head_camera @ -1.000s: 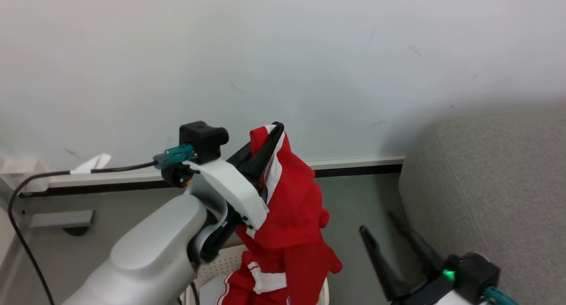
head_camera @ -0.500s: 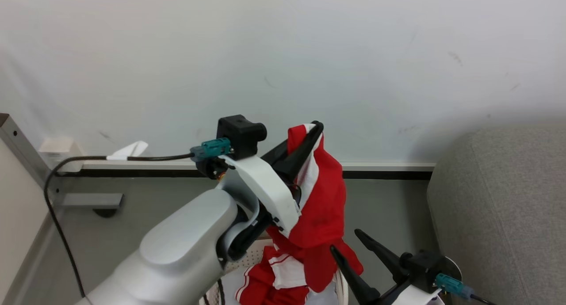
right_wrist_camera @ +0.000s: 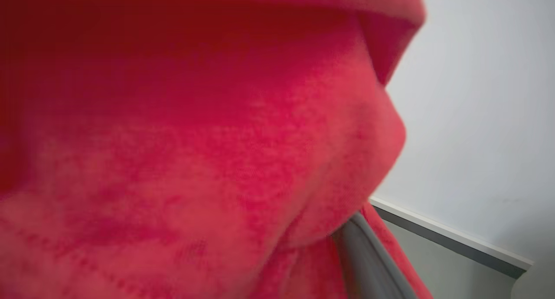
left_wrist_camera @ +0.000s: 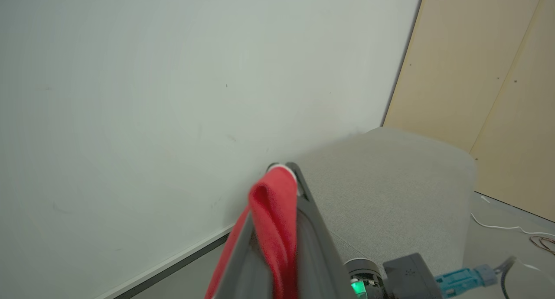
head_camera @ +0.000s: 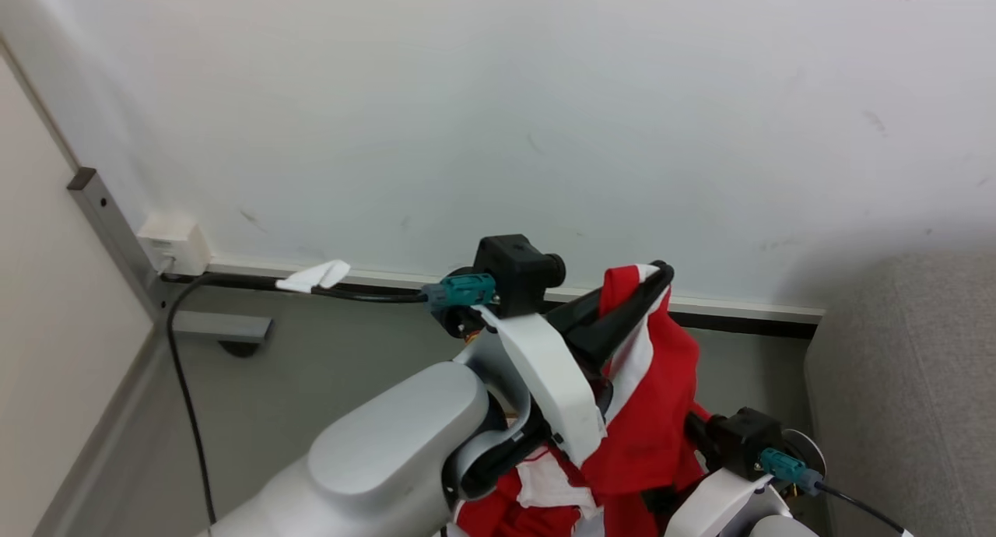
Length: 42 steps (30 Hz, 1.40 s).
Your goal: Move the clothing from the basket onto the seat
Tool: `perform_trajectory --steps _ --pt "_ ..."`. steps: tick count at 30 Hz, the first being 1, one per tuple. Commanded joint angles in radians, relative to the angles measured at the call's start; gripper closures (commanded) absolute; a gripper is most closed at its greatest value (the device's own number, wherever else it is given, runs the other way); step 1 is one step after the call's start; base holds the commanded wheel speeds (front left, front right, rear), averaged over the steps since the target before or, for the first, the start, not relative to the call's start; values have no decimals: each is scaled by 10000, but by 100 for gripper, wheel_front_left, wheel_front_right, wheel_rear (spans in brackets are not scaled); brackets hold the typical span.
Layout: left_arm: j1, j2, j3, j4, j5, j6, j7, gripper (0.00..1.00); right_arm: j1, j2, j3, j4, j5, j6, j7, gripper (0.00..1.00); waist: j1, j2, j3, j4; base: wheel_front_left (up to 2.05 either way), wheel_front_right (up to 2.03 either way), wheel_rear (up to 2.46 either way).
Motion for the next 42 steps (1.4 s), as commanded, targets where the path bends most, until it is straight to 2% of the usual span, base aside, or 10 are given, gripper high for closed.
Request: perform_trajectory --steps 1,5,7,8,19,30,31,32,33,42 --pt "31 -36 -41 -113 66 -18 49 100 -103 63 -89 115 -109 -21 7 0 -1 0 -22 172 0 0 0" --pt "152 -84 -212 -328 17 -59 169 100 -199 168 -418 189 -289 -21 7 0 -1 0 -44 408 0 0 0" --pt "185 -60 -246 -380 -17 -53 186 100 -208 199 -581 175 -369 -21 9 83 -1 0 -52 493 0 0 0" --pt "191 -40 -248 -397 -30 -42 207 100 -215 206 -667 140 -394 -21 9 100 -1 0 -54 525 0 0 0" --pt "451 240 -104 -196 -230 113 64 100 -18 66 -896 -424 -484 -21 7 100 -1 0 -103 463 0 0 0" --pt "1139 660 13 246 -477 285 -260 100 522 -299 -2127 -2042 -826 -21 7 100 -1 0 -55 -108 0 0 0" --pt "1210 684 39 277 -517 311 -309 61 566 -349 -2213 -2192 -880 -21 7 100 -1 0 -45 -170 0 0 0" --pt "1257 698 65 293 -519 334 -351 7 609 -384 -2312 -2312 -893 -21 7 100 -1 0 -33 -227 0 0 0" --pt "1294 711 52 303 -509 351 -392 0 640 -432 -2394 -2431 -930 -21 7 100 -1 0 -19 -285 0 0 0" --pt "1609 911 -43 51 -57 458 -951 0 695 -862 -2839 -3129 -1214 -21 7 100 -1 0 116 -1012 0 0 0"
